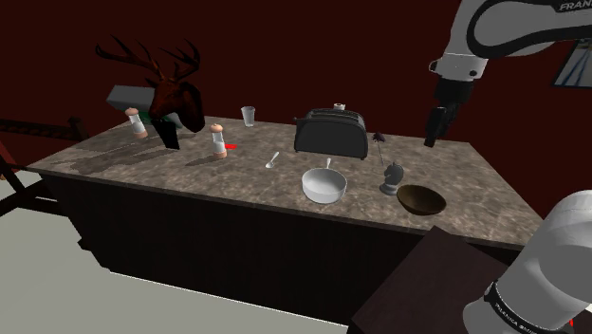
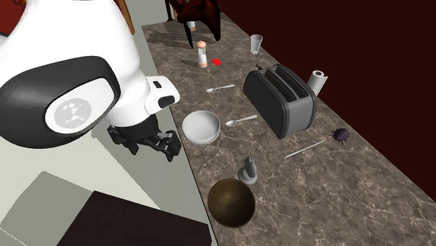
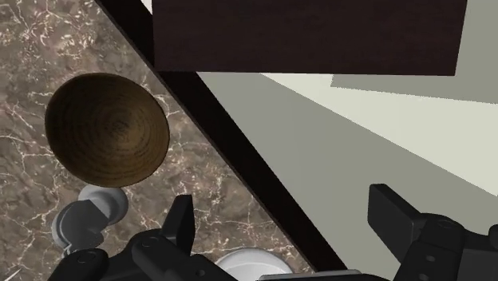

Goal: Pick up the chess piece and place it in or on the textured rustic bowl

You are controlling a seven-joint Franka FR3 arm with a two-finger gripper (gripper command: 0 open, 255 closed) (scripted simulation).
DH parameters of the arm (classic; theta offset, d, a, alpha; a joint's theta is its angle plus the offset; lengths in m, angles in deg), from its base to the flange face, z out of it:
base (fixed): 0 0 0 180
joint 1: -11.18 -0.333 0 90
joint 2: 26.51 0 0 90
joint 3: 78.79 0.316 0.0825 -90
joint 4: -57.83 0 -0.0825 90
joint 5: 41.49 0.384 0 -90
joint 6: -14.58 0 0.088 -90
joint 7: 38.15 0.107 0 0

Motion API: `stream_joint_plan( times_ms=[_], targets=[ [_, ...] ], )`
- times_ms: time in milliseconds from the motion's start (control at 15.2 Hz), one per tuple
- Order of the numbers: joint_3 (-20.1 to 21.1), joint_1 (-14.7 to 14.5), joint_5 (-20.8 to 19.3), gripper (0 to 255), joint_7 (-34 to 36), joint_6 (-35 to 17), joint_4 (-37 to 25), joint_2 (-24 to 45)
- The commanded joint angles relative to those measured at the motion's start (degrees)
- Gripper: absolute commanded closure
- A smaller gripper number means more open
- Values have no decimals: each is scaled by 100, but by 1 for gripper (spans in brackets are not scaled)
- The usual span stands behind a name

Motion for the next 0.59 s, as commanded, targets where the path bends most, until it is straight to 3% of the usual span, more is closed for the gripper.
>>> stream_joint_plan(
  times_ms=[0, 528],
  targets=[
    [-263, 15, -178, 0, -396, -311, 95, 194],
    [-1308, -72, -577, 0, -1897, -1577, 8, 1444]
  ],
)
